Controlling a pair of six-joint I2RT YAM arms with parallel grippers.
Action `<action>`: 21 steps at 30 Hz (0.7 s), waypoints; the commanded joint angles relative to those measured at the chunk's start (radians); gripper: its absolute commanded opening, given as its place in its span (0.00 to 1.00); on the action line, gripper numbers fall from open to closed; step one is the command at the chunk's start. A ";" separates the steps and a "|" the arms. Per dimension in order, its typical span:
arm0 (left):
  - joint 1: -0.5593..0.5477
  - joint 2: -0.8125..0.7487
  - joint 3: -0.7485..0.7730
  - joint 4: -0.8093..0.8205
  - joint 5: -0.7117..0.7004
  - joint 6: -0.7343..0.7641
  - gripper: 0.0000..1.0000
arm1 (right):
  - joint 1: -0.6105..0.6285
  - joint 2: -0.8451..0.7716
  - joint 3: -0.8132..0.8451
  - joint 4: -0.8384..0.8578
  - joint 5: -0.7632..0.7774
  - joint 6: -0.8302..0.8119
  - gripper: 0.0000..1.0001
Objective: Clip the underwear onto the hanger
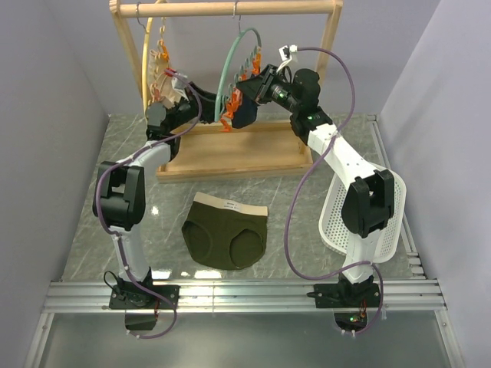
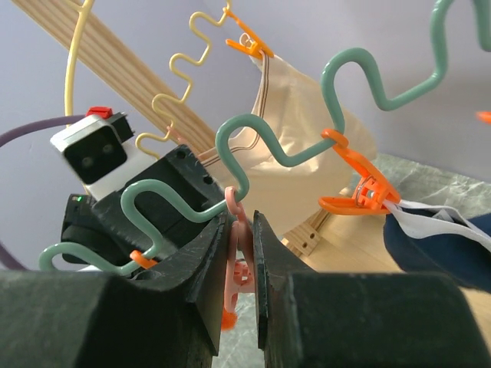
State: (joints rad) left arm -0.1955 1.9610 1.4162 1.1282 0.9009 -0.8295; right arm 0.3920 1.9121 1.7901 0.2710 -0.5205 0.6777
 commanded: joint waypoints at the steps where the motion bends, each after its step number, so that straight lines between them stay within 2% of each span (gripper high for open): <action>1: -0.019 -0.001 0.030 0.096 0.059 -0.023 0.49 | -0.010 -0.019 -0.011 0.062 0.004 -0.015 0.00; 12: -0.036 -0.005 0.049 0.041 0.000 0.027 0.50 | 0.008 -0.036 -0.018 0.031 0.066 -0.052 0.00; 15: -0.047 -0.034 0.044 -0.063 -0.055 0.159 0.49 | 0.019 -0.042 -0.023 0.022 0.091 -0.069 0.00; 21: -0.062 -0.079 0.032 -0.174 -0.129 0.253 0.45 | 0.044 -0.056 -0.018 -0.009 0.154 -0.116 0.00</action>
State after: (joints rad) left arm -0.2485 1.9564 1.4220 1.0039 0.8383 -0.6682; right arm 0.4164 1.9118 1.7744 0.2760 -0.4141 0.6079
